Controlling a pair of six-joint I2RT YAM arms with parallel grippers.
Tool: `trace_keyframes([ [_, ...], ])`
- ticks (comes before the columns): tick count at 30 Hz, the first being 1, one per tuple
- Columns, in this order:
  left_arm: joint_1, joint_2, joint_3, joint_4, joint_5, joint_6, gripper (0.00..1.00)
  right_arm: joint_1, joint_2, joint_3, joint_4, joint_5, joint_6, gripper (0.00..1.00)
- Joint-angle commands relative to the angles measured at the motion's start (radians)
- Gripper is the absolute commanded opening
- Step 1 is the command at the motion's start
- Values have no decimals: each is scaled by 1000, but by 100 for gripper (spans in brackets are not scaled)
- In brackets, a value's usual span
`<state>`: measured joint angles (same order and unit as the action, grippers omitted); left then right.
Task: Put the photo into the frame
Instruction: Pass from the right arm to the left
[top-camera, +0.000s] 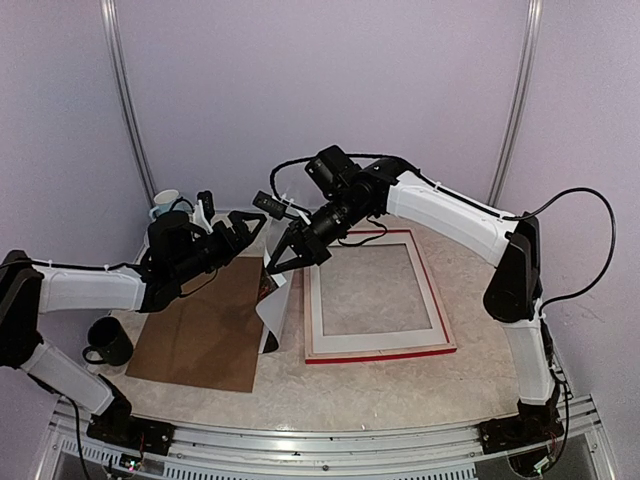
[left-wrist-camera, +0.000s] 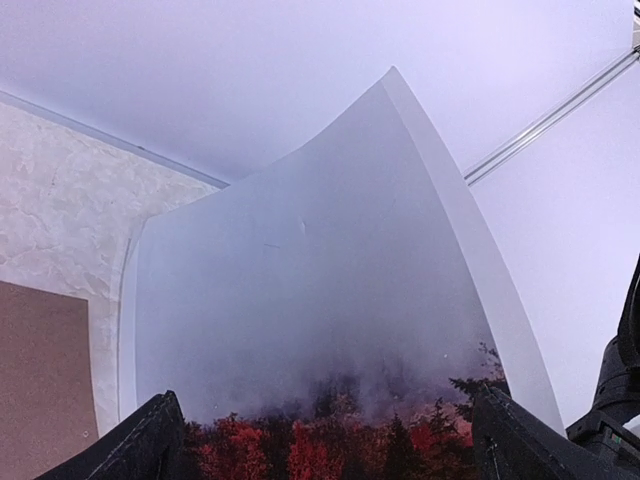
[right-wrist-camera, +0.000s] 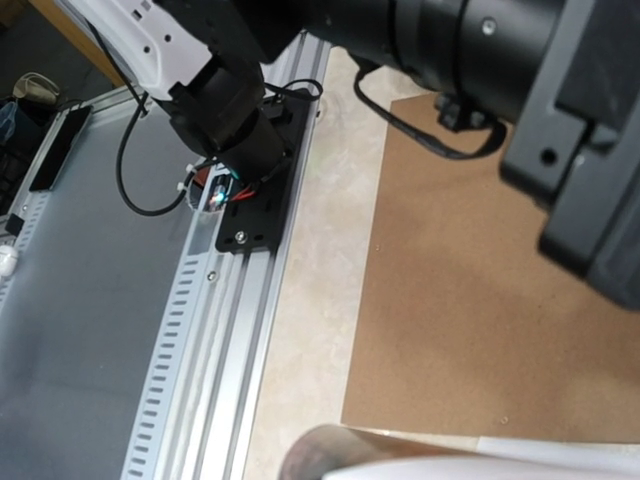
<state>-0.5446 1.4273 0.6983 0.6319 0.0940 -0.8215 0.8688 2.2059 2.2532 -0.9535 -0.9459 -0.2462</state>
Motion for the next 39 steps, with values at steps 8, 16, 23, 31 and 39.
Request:
trace_keyframes([
  [8,8,-5,93,-67,96,29,99,7,36,31,-10,-6,-16,4],
  [16,4,-31,121,-137,155,63,99,7,50,21,-9,20,-8,6],
  [23,-15,-60,120,-226,146,122,99,7,65,22,-4,36,1,7],
  [31,-42,-59,179,-353,130,203,94,7,80,23,-4,43,12,8],
  [39,-54,13,222,-422,135,231,86,9,92,19,-5,25,13,8],
])
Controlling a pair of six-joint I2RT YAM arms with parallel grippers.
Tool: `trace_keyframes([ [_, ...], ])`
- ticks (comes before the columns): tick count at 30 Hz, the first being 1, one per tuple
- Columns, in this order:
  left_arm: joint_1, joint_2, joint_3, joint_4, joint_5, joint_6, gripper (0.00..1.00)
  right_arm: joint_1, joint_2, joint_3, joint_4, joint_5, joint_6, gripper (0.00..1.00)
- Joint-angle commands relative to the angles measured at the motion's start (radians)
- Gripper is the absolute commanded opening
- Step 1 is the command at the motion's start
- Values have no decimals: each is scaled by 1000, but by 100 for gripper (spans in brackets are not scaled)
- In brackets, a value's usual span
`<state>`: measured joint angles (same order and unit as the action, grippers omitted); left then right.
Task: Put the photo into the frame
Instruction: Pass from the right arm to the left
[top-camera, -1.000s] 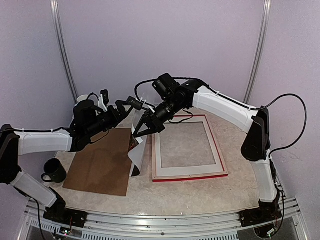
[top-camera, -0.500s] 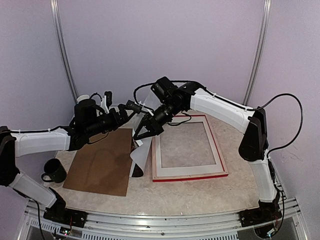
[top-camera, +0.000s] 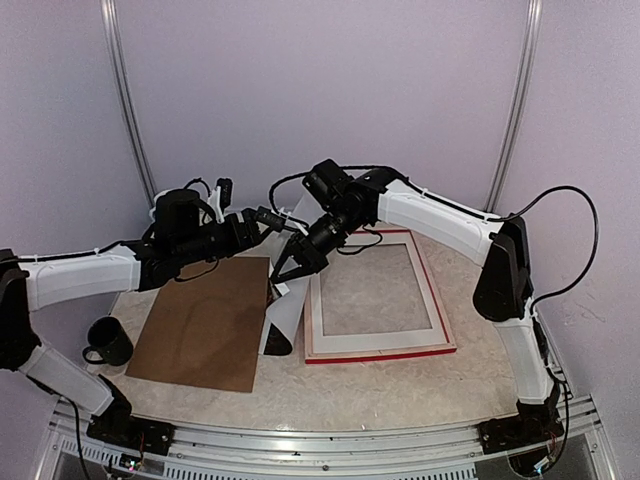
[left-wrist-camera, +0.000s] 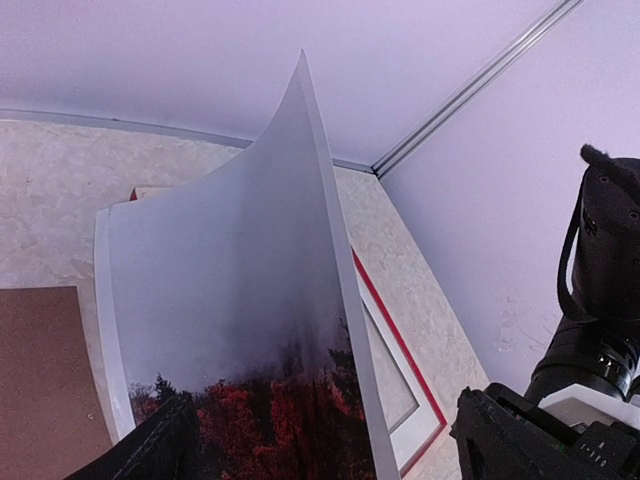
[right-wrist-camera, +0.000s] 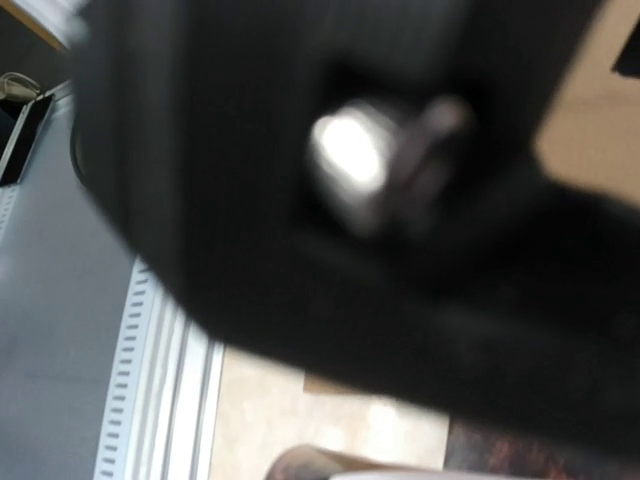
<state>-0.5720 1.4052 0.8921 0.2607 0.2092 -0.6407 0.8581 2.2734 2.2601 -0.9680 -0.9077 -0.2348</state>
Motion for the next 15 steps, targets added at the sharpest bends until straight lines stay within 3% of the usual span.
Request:
trace_keyframes([
  [1,-27,39,29,-50,22,50,85,20,24,11,9,-15,3,8],
  [4,-26,46,28,-37,43,47,80,21,26,10,11,-16,3,8],
  [15,4,-88,-160,154,21,-49,82,-4,1,-38,74,-43,49,9],
])
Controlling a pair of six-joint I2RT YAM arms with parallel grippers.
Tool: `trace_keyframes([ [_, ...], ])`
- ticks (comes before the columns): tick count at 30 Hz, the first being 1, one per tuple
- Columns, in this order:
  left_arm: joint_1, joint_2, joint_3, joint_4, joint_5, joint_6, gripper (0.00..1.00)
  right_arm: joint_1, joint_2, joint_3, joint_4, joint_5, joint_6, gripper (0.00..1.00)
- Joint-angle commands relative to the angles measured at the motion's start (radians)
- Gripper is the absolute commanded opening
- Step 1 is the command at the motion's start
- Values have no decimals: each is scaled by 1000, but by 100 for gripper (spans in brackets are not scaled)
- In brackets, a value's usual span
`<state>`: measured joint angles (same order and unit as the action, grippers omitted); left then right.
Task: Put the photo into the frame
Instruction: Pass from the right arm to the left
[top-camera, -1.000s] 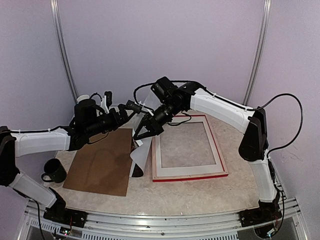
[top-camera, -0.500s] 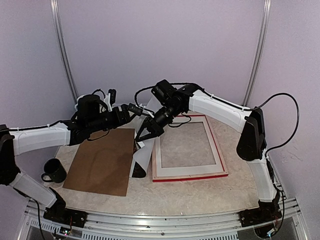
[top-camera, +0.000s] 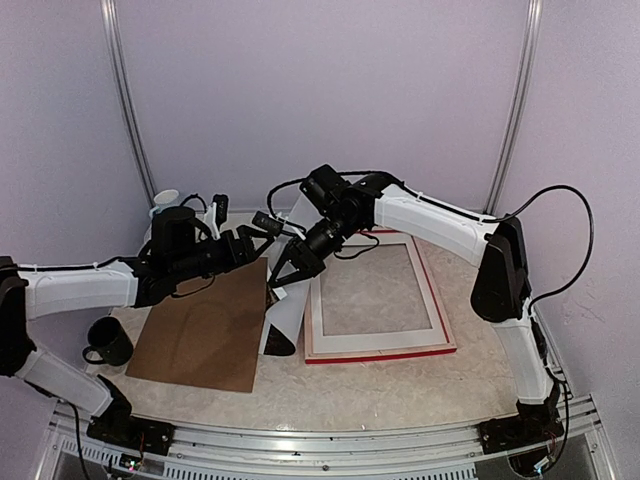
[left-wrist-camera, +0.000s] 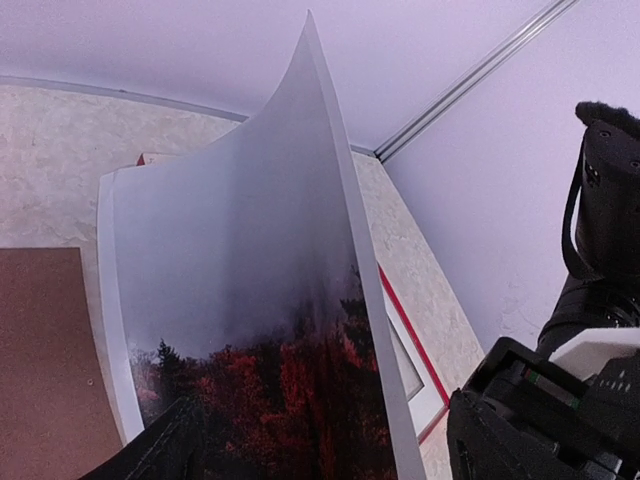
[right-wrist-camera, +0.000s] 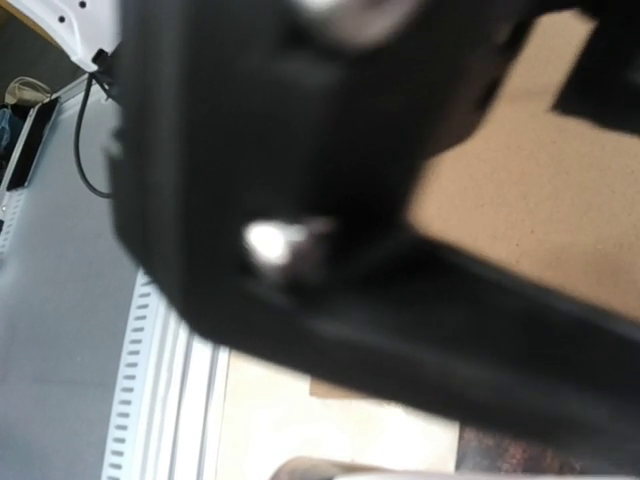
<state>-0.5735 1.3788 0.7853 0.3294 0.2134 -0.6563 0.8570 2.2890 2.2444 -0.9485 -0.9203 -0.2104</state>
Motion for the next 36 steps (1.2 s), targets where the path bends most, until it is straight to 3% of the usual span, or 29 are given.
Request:
trace_keyframes([
  [1,7,-69,-62,85,16,-36,82,-5,-14,-26,58,-30,29,9],
  [26,-16,4,-10,37,94,-12,81,13,52,23,67,-84,42,11],
  [30,-25,26,14,-1,83,4,76,17,67,31,68,-85,48,12],
  [36,-29,67,31,-16,107,11,55,20,70,37,72,-91,54,12],
])
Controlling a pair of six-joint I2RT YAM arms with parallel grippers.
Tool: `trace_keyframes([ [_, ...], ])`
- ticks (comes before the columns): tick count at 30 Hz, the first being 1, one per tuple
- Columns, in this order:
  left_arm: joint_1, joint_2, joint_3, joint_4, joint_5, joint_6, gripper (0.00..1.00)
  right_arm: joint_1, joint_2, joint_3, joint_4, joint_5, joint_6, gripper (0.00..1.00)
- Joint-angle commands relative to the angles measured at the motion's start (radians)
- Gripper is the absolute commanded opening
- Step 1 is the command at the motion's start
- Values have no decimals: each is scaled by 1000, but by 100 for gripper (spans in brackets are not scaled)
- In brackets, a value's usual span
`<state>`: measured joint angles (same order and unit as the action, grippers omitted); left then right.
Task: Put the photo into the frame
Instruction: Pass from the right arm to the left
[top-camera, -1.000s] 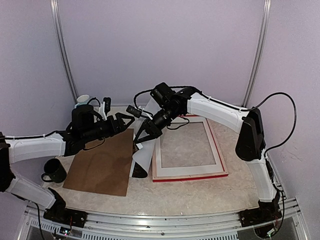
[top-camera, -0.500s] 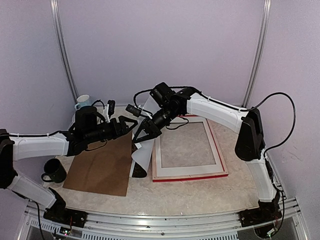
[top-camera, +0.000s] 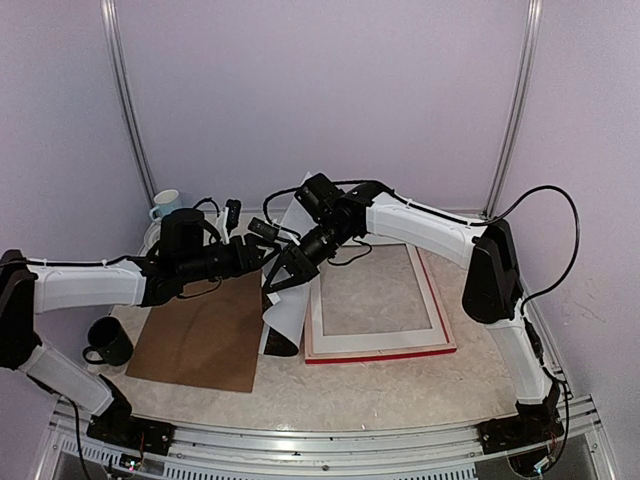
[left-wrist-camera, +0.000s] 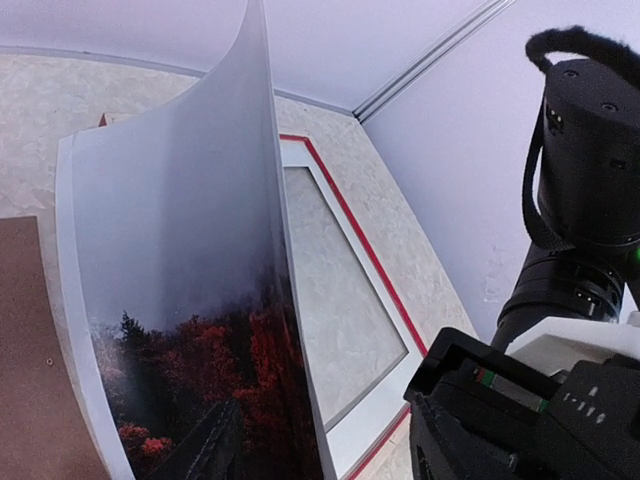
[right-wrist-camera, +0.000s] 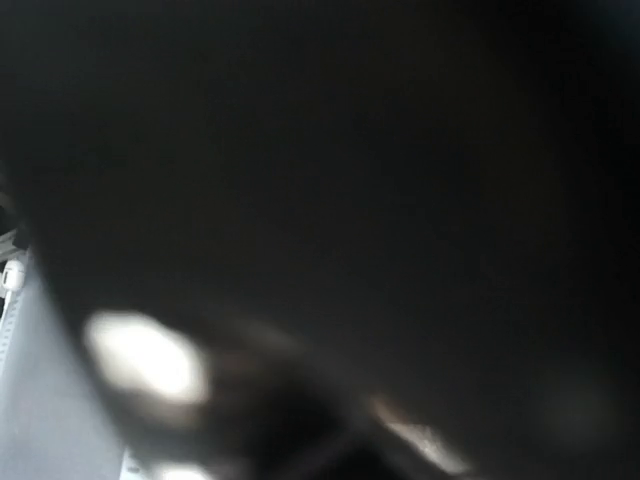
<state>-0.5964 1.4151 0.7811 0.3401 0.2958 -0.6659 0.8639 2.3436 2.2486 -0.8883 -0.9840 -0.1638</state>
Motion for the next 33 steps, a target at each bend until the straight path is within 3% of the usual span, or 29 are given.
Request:
trace_keyframes([
  [1,-6,35,35,-28,24,21,53,14,16,34,13,-27,9,12],
  [5,-7,39,31,-29,6,24,50,17,9,27,10,-23,9,12],
  [17,-2,51,40,-19,27,16,23,21,8,16,14,7,22,17],
  [23,4,56,40,-21,36,11,21,26,8,10,12,12,20,27],
  [30,7,74,36,-18,55,2,10,26,11,5,11,15,20,35],
  [33,11,76,36,-24,56,-1,7,26,7,-2,10,20,18,45],
])
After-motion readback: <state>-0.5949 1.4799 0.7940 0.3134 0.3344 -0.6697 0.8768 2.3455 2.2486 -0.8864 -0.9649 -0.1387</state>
